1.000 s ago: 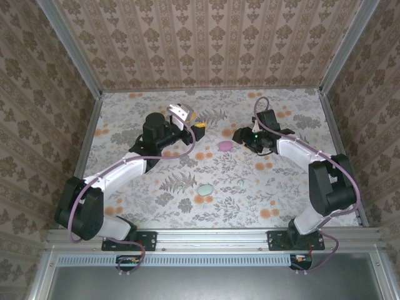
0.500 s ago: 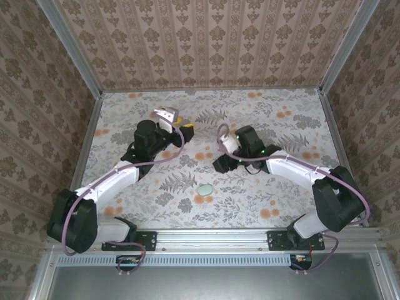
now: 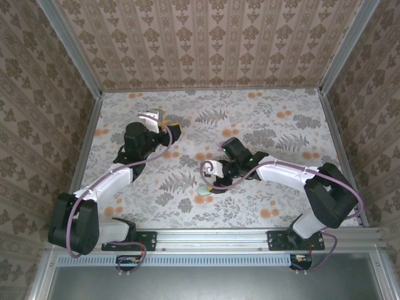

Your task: Insert wireless bluetooth earbuds into charging case

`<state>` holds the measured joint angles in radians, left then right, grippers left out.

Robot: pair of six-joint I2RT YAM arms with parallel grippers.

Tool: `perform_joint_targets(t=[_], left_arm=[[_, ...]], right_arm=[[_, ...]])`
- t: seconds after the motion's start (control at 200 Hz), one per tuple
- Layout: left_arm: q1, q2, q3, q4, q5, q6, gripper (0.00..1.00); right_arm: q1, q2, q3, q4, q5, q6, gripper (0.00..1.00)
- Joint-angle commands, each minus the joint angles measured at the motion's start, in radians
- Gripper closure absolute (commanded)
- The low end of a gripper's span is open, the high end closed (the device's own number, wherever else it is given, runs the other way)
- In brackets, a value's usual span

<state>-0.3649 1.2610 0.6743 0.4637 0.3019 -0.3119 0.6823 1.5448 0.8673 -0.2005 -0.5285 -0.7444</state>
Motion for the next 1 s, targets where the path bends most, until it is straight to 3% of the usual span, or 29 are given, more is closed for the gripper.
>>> perform_joint_targets(t=[0.0,0.215,0.54,0.995], left_arm=[[0.007,-0.013,-0.008,0.033,0.010,0.001,0.34],[0.015,-0.012,-0.013,0.038,0.005,0.008,0.34],[0.029,-0.012,-0.012,0.033,0.010,0.014,0.33],[0.043,0.023,0.003,0.047,0.025,0.004,0.33]], right_arm=[[0.010,0.024,-0.002,-0.033,0.022,-0.143,0.34],[0.057,0.117,0.066,-0.102,0.081,-0.200,0.33],[0.081,0.200,0.098,-0.065,0.150,-0.216,0.31],[0.088,0.269,0.142,-0.116,0.124,-0.213,0.46]])
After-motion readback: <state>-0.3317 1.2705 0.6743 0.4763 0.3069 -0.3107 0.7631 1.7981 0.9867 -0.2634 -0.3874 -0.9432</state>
